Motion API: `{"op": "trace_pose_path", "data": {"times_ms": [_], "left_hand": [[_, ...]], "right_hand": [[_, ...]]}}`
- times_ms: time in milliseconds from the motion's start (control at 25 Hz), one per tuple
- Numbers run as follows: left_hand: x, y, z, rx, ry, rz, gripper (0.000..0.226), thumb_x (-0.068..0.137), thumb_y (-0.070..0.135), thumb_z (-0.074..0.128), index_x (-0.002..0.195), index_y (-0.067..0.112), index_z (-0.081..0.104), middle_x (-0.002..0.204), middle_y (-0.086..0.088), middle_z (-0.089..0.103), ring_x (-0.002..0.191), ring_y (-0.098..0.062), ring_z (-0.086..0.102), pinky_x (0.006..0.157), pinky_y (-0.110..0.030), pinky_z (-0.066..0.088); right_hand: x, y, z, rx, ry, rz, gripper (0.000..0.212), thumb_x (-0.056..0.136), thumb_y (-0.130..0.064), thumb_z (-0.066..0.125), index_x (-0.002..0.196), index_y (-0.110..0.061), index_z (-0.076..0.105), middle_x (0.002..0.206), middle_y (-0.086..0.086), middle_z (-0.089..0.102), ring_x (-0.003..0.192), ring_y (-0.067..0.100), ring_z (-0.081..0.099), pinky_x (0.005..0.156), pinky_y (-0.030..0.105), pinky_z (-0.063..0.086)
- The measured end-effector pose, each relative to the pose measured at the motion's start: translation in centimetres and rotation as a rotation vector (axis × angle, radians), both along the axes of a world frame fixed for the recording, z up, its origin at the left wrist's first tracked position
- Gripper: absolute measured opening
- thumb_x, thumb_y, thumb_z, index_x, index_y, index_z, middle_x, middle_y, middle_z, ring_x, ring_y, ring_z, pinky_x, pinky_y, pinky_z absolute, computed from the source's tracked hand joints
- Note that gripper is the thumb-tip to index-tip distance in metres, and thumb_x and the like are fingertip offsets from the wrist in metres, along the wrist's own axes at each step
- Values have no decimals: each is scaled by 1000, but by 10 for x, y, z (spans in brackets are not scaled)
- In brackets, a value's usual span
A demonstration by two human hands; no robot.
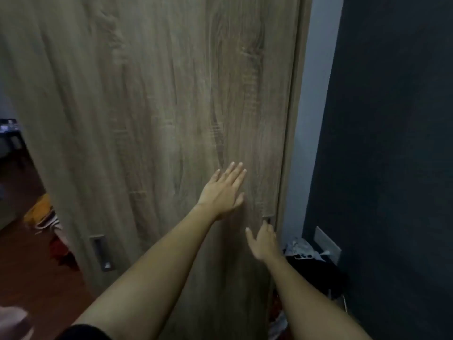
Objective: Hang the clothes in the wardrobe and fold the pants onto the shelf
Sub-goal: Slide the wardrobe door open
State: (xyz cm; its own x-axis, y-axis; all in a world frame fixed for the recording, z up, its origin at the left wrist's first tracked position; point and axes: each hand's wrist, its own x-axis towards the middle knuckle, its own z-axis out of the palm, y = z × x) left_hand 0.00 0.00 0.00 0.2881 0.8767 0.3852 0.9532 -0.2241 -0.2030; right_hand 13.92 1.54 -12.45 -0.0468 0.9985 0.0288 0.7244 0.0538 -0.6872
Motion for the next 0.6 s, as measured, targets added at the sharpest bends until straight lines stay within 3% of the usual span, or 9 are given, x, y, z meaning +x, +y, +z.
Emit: {"op": "trace_pose_path", "data": {"times_ms": [120,240,320,400,480,600], "left_hand": [[10,39,-4,93,119,-25,62,99,38,27,151,14,3,158,-2,-7,146,-19,-8,117,-40,1],[16,91,-21,396,183,-94,61,91,39,29,146,13,29,155,-4,22,143,-21,20,114,-43,22],[16,115,-33,546,181,-38,61,88,42,33,141,15,39,151,-3,35,141,-20,26,113,-43,20],[17,135,-43,622,132,-9,62,90,45,31,145,16,32,155,-1,24,145,-19,10,114,-43,7],[12,150,-51,702,180,21,64,94,48,25,149,18,16,160,0,0,146,-16,-4,115,-42,-3],[5,161,-51,796,249,21,65,96,50,21,150,17,9,159,-1,-10,146,-17,-7,114,-41,-7]], "right_hand": [[3,35,-14,-10,-6,3,75,95,-41,42,147,0,8,152,18,20,137,32,26,111,38,26],[3,70,-33,-18,24,-4,71,94,-38,45,144,1,15,146,18,30,131,31,34,106,35,32],[1,84,-40,47,66,-74,57,92,-36,49,133,0,32,133,17,44,121,28,46,96,32,40],[-5,93,-43,78,129,-178,45,90,-34,54,122,-4,40,122,15,52,111,27,54,85,30,44],[-9,99,-47,111,218,-255,49,87,-31,61,121,-3,41,121,16,54,108,28,57,83,29,45],[-13,107,-50,129,325,-329,54,83,-30,66,122,0,42,119,20,56,105,31,59,82,32,47]]}}
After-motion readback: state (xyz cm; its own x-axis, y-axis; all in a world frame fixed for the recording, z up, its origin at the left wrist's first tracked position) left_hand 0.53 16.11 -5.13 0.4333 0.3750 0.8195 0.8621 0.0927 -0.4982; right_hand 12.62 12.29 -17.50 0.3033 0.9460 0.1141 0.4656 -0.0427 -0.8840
